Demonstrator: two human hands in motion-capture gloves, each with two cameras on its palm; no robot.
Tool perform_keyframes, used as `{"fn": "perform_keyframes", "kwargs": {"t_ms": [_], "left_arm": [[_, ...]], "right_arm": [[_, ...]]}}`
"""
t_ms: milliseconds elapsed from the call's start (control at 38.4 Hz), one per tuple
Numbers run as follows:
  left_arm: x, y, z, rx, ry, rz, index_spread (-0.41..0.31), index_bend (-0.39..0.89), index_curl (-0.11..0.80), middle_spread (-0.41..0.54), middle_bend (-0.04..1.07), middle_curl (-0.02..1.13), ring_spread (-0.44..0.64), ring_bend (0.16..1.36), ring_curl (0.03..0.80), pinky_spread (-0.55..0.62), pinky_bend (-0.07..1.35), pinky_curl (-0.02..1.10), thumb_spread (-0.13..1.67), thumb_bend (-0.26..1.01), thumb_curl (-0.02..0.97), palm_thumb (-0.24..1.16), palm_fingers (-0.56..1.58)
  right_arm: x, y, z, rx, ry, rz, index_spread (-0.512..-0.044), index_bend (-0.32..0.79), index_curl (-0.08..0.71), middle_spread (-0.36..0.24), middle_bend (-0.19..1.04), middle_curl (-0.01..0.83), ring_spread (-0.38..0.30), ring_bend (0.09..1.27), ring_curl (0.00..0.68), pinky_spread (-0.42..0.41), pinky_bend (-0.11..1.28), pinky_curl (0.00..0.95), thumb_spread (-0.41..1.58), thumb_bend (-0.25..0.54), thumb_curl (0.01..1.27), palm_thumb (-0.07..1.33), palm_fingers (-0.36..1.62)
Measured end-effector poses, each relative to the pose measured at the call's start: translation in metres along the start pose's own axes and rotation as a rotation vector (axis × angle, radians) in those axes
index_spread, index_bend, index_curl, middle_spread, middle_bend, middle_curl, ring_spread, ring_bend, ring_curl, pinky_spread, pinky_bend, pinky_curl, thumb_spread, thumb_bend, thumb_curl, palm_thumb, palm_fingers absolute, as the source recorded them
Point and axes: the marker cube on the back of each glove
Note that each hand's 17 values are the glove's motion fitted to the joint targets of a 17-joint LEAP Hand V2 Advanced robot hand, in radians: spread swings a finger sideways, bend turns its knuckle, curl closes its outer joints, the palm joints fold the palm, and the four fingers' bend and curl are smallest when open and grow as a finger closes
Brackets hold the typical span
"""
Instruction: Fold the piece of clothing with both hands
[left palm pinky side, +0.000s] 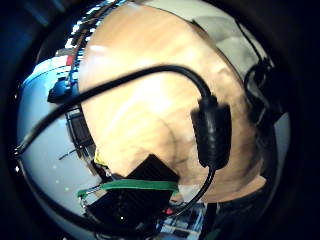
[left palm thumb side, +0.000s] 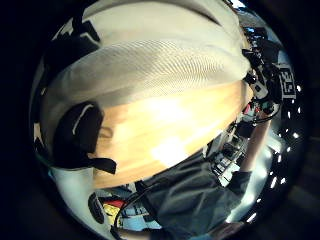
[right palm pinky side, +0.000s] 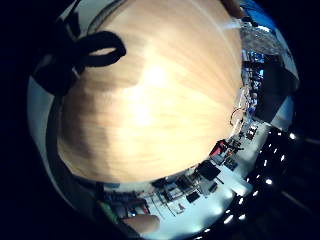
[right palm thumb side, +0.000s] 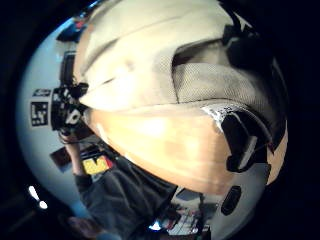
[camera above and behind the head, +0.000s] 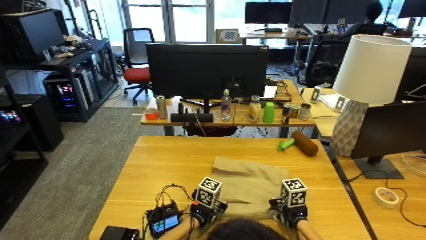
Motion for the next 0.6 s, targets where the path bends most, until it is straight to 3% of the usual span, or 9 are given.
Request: {"fn": "perform_keyframes", "kwargs": {"t_ms": [78,104,130,235,365,469,599], "left_arm": [[-0.001,-0.005,-0.002,0.075,-0.065,-0.017,-0.186,0.19,0.272,-0.126,0.2,0.31,-0.21,0.59,0.315,-0.38,0.86,0.39,1.1,0.09,0.304,0.59,0.92],[-0.001,-0.006,-0.003,0.09,-0.08,-0.02,-0.196,0.2,0.279,-0.14,0.19,0.3,-0.22,0.57,0.307,-0.39,0.85,0.38,1.1,0.09,0.307,0.61,0.96],[-0.001,-0.007,-0.003,0.099,-0.09,-0.023,-0.193,0.15,0.272,-0.142,0.17,0.3,-0.22,0.57,0.31,-0.39,0.84,0.38,1.11,0.07,0.302,0.59,0.9],[0.0,-0.011,-0.009,0.082,-0.096,-0.015,-0.243,0.24,0.324,-0.201,0.18,0.33,-0.28,0.51,0.323,-0.46,0.83,0.38,1.13,0.12,0.319,0.7,1.15],[-0.004,-0.009,-0.016,-0.065,0.009,0.058,-0.281,0.25,0.362,-0.243,0.2,0.37,-0.32,0.49,0.345,-0.5,0.78,0.38,1.13,0.11,0.319,0.75,1.22],[-0.006,0.013,-0.033,-0.22,0.146,0.119,-0.297,0.23,0.378,-0.274,0.24,0.4,-0.34,0.48,0.358,-0.51,0.74,0.37,1.13,0.09,0.314,0.76,1.26],[-0.005,0.047,-0.062,-0.35,0.183,0.198,-0.309,0.2,0.396,-0.295,0.25,0.42,-0.36,0.48,0.37,-0.52,0.71,0.37,1.13,0.07,0.31,0.78,1.28]], "right_arm": [[0.001,-0.007,0.002,0.113,0.021,-0.031,-0.356,0.23,0.277,-0.108,0.16,0.321,-0.069,0.51,0.329,-0.083,0.7,0.353,1.06,0.076,0.33,0.99,0.8],[0.001,-0.009,0.001,0.142,0.033,-0.034,-0.353,0.22,0.274,-0.109,0.14,0.311,-0.071,0.49,0.318,-0.091,0.69,0.343,1.06,0.07,0.33,0.99,0.78],[0.0,-0.011,0.0,0.172,0.047,-0.037,-0.343,0.22,0.289,-0.112,0.15,0.318,-0.085,0.51,0.336,-0.128,0.71,0.354,1.06,0.078,0.34,1.01,0.88],[-0.003,-0.013,-0.008,0.248,0.099,-0.053,-0.313,0.22,0.316,-0.129,0.15,0.322,-0.134,0.54,0.353,-0.238,0.7,0.352,1.06,0.095,0.35,1.07,1.14],[-0.005,-0.007,-0.021,0.179,0.07,-0.091,-0.29,0.24,0.365,-0.146,0.19,0.348,-0.17,0.57,0.396,-0.299,0.66,0.367,1.02,0.079,0.35,1.09,1.26],[-0.004,0.002,-0.027,0.098,0.033,-0.131,-0.283,0.22,0.384,-0.158,0.2,0.367,-0.193,0.59,0.411,-0.327,0.63,0.364,1.0,0.056,0.34,1.1,1.29],[-0.011,0.023,-0.044,0.052,0.015,-0.181,-0.278,0.2,0.397,-0.17,0.21,0.385,-0.205,0.6,0.419,-0.346,0.61,0.362,0.98,0.037,0.34,1.11,1.31]]}}
